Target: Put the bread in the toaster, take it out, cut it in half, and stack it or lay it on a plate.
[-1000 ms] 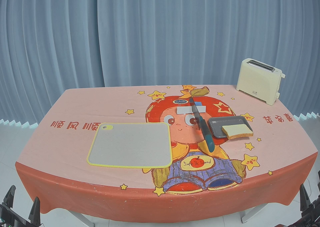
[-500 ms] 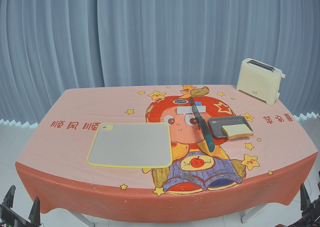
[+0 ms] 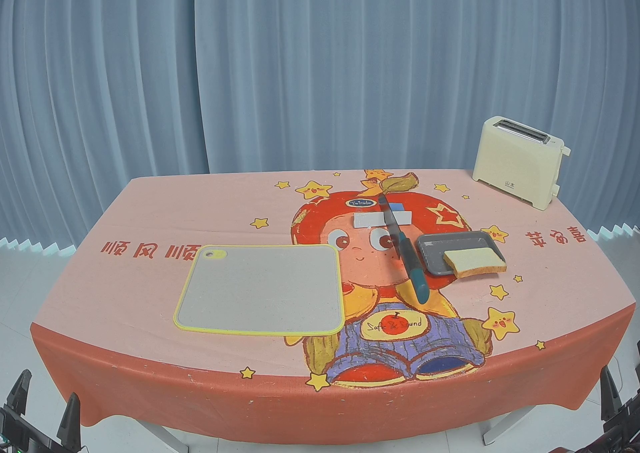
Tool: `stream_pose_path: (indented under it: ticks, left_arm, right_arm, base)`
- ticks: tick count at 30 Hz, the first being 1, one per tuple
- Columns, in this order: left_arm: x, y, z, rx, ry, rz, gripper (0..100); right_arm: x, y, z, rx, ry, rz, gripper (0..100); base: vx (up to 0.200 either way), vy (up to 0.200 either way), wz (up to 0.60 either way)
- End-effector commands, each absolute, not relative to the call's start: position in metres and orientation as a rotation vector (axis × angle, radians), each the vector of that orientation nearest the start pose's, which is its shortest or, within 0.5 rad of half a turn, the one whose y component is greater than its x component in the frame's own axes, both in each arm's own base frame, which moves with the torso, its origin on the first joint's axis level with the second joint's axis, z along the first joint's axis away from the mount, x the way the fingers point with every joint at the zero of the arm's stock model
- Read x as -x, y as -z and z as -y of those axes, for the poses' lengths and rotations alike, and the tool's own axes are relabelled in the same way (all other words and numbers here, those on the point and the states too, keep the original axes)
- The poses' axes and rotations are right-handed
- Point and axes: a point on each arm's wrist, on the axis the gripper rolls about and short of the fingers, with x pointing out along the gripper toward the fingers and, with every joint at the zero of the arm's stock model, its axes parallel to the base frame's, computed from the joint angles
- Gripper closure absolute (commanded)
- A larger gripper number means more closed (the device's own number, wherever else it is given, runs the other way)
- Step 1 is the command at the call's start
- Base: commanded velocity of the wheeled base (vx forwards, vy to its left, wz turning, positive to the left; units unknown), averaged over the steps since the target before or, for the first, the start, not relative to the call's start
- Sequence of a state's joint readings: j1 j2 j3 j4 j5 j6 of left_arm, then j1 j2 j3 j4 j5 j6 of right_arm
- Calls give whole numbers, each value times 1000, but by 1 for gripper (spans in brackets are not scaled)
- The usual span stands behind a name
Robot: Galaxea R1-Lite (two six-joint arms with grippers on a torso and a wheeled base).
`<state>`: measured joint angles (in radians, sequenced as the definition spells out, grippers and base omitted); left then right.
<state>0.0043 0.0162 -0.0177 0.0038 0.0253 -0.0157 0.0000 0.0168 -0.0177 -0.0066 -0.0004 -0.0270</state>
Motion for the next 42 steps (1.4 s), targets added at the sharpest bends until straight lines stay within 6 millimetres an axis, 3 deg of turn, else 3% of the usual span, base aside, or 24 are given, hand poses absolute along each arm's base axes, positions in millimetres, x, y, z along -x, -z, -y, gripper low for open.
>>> stream_pose_path:
  ticks: [1,3,6,16,26,29,42]
  left_arm:
    - [23,-75,0,15,-31,-4,0]
    - [23,-75,0,15,-31,-4,0]
    - [23,-75,0,15,-31,-3,0]
    - [23,-75,0,15,-31,-4,0]
    - [23,-75,0,17,-31,-4,0]
    - [23,-75,0,17,-31,-4,0]
    - [23,-75,0,17,-31,-4,0]
  right_arm:
    - [23,-76,0,28,0,8,0]
    - [23,-77,0,26,2,18,0]
    - [25,-97,0,62,11,211,0]
    - [23,-87,0,72,9,115,0]
    - [25,-94,0,109,-6,168,0]
    - [29,-105,0,106,-12,205,0]
    - [18,-113,1,51,-71,102,0]
  base:
    - [0,0,0]
    - [0,0,0]
    - [0,0,0]
    - [0,0,0]
    - [0,0,0]
    - [0,0,0]
    - [0,0,0]
